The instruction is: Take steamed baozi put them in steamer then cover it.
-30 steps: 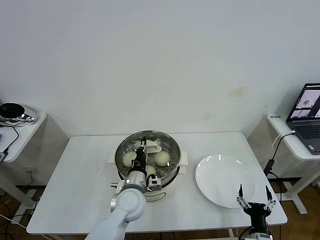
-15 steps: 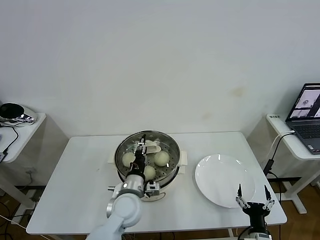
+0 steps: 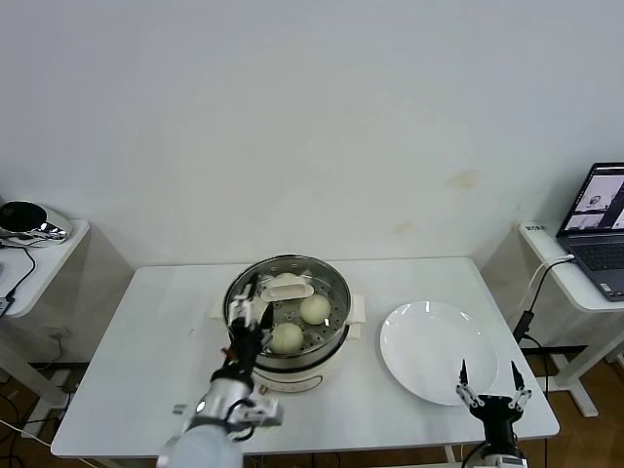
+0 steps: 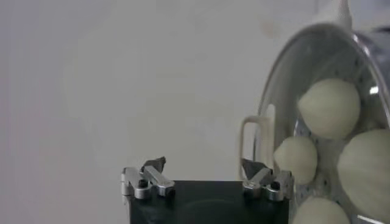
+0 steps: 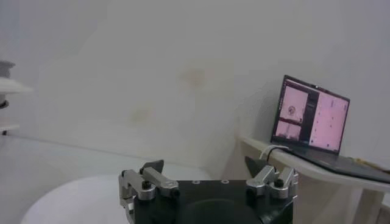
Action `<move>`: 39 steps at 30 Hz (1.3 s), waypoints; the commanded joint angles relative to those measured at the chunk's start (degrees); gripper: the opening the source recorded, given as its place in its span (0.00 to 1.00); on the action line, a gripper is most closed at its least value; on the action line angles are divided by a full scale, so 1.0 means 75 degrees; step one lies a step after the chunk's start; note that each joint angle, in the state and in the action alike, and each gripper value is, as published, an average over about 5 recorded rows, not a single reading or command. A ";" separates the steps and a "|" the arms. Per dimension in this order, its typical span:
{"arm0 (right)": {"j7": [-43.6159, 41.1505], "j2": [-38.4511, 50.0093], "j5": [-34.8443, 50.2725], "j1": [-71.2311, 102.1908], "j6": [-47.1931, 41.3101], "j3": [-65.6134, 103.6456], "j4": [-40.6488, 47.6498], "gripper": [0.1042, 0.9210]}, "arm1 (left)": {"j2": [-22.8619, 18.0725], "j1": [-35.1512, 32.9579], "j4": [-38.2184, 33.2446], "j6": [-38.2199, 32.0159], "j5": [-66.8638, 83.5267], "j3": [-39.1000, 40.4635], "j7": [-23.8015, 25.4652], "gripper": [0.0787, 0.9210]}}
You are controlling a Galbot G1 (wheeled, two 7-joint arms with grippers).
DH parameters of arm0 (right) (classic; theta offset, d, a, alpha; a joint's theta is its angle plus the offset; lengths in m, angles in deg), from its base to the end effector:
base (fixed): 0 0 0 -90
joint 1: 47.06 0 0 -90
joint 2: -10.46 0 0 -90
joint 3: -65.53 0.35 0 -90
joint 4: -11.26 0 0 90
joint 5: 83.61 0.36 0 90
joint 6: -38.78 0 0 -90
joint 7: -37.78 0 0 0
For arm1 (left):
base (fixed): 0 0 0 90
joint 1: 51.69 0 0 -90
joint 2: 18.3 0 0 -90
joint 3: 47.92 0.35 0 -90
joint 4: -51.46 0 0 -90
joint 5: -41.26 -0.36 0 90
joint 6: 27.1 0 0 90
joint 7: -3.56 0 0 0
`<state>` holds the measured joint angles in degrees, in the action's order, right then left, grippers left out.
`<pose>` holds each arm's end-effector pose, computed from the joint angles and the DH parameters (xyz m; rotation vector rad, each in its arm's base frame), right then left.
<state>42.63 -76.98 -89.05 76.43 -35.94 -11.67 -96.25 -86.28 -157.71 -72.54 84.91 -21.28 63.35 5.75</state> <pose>0.1479 -0.0868 -0.3833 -0.3459 -3.0917 0.3923 0.2181 -0.0446 -0.2483 0.1520 2.4134 1.8020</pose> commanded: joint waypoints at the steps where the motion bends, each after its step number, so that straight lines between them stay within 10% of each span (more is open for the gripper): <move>1: -0.0124 0.0096 0.0106 0.0124 0.0034 -0.0344 -0.0114 0.88 | -0.0365 -0.3653 -0.0284 -0.4223 0.8434 -0.3703 -0.1999 0.88; 13: -0.1275 0.0944 0.0989 0.0805 -0.0166 -0.0981 -0.0469 0.88 | -0.0504 -0.5253 0.0235 -0.4595 1.1033 -0.3621 -0.2236 0.88; 39: -0.1429 0.0730 0.1166 0.1295 -0.0773 -0.1348 -0.0963 0.88 | -0.0196 -0.4628 0.1148 -0.4577 1.1018 -0.3707 -0.1414 0.88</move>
<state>32.32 -71.46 -81.22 85.06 -39.22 -21.00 -101.53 -87.71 -192.63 -65.28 50.36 57.88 36.32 -6.05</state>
